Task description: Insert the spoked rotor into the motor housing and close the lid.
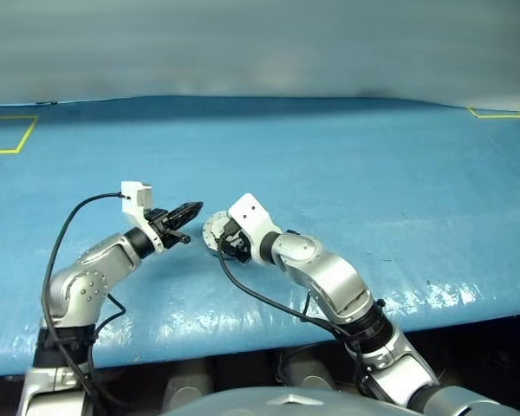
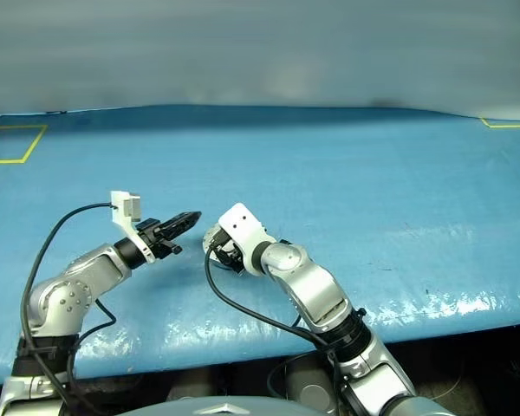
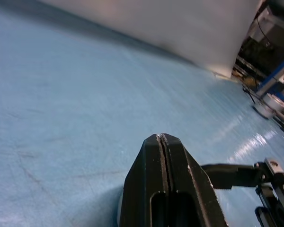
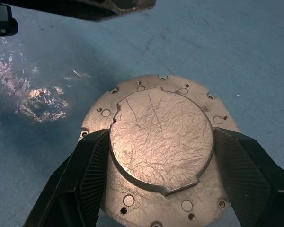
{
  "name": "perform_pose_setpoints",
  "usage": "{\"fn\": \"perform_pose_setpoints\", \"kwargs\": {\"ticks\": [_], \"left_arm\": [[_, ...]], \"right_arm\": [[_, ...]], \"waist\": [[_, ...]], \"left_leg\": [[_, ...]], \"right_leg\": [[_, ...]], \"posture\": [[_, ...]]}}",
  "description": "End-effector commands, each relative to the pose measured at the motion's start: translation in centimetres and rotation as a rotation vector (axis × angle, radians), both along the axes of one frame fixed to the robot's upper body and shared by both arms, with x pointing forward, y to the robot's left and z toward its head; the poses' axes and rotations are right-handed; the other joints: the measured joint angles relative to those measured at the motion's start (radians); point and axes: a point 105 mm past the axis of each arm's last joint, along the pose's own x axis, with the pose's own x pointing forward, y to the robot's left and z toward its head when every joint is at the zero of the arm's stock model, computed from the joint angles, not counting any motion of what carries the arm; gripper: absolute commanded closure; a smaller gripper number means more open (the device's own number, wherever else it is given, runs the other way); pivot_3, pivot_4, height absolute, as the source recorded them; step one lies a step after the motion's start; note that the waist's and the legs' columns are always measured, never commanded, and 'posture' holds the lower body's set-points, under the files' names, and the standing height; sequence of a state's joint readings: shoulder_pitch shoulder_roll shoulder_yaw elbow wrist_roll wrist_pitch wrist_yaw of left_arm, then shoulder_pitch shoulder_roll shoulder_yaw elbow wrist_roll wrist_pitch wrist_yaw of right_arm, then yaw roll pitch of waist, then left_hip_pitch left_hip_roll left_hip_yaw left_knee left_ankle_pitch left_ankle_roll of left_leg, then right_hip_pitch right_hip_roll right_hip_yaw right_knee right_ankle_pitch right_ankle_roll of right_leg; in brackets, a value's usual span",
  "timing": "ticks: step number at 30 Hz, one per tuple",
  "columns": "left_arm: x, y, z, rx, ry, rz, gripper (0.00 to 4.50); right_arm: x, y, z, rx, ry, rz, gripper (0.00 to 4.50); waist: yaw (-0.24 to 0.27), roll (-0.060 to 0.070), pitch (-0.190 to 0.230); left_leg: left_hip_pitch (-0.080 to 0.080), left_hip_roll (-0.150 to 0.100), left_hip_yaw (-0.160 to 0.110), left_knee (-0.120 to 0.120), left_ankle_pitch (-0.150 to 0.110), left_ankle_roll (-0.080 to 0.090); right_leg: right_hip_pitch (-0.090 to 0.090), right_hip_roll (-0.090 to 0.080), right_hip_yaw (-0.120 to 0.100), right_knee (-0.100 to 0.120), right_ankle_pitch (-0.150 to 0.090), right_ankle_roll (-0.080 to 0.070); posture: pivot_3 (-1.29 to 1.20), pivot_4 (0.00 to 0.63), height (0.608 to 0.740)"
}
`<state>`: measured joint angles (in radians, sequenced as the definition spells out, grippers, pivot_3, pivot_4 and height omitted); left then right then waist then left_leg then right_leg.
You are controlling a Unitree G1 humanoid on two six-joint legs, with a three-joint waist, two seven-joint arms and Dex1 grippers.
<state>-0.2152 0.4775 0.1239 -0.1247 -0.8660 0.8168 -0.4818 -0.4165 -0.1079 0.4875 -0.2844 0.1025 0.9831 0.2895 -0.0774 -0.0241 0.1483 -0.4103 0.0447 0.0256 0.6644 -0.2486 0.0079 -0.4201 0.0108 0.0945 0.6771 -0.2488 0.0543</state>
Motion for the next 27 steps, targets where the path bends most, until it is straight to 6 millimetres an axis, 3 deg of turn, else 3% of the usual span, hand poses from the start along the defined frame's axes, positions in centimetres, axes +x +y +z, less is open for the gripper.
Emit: {"fn": "perform_pose_setpoints", "kwargs": {"ticks": [1, 6, 15, 19, 23, 27], "left_arm": [[0.7, -0.3, -0.5, 0.052, 0.028, -0.028, 4.5], [0.8, -0.8, -2.2, 0.147, 0.077, -0.051, 4.5], [-0.2, -1.6, -3.2, 0.204, 0.11, -0.133, 4.5], [-0.3, -1.5, -3.1, 0.226, 0.094, -0.141, 4.5], [-0.3, -1.1, -3.0, 0.256, 0.078, -0.142, 4.5], [-0.4, -0.8, -3.0, 0.269, 0.066, -0.153, 4.5]], "right_arm": [[0.2, -0.4, -0.4, -0.009, 0.012, -0.028, 1.43], [0.2, -0.6, -0.5, -0.01, 0.011, -0.035, 1.43], [-0.4, -0.6, -0.4, 0.046, 0.045, -0.002, 1.43], [-1.1, -2.0, -0.2, 0.097, 0.064, -0.018, 0.1], [-2.6, -3.8, 1.2, 0.204, 0.012, 0.021, 0.04], [-3.3, -6.4, 2.0, 0.403, 0.089, -0.086, 0.04]], "waist": [[0.0, 0.0, 0.0], [0.003, 0.0, 0.0], [0.011, 0.0, 0.0], [0.018, 0.0, 0.0], [0.024, 0.0, 0.0], [0.025, 0.0, 0.0]], "left_leg": [[0.0, 0.0, 0.0, 0.0, 0.0, 0.0], [0.0, 0.0, -0.001, -0.002, 0.001, -0.001], [0.0, -0.001, -0.001, -0.002, 0.001, -0.002], [0.0, -0.001, -0.003, -0.002, 0.001, -0.001], [-0.001, -0.001, -0.003, -0.003, 0.0, 0.0], [-0.001, -0.002, -0.003, -0.003, -0.001, 0.001]], "right_leg": [[0.0, 0.0, 0.0, 0.0, 0.0, 0.0], [0.0, 0.0, 0.0, 0.0, 0.0, -0.001], [0.001, -0.001, 0.0, 0.0, 0.0, -0.001], [0.002, -0.002, -0.001, -0.001, 0.0, -0.001], [0.002, -0.004, -0.001, -0.002, 0.0, -0.001], [0.003, -0.003, -0.001, -0.004, -0.002, 0.0]], "posture": [[0.0, 0.15, 0.74], [0.0, 0.15, 0.74], [0.0, 0.15, 0.74], [0.0, 0.15, 0.74], [0.0, 0.15, 0.74], [0.0, 0.15, 0.74]]}}
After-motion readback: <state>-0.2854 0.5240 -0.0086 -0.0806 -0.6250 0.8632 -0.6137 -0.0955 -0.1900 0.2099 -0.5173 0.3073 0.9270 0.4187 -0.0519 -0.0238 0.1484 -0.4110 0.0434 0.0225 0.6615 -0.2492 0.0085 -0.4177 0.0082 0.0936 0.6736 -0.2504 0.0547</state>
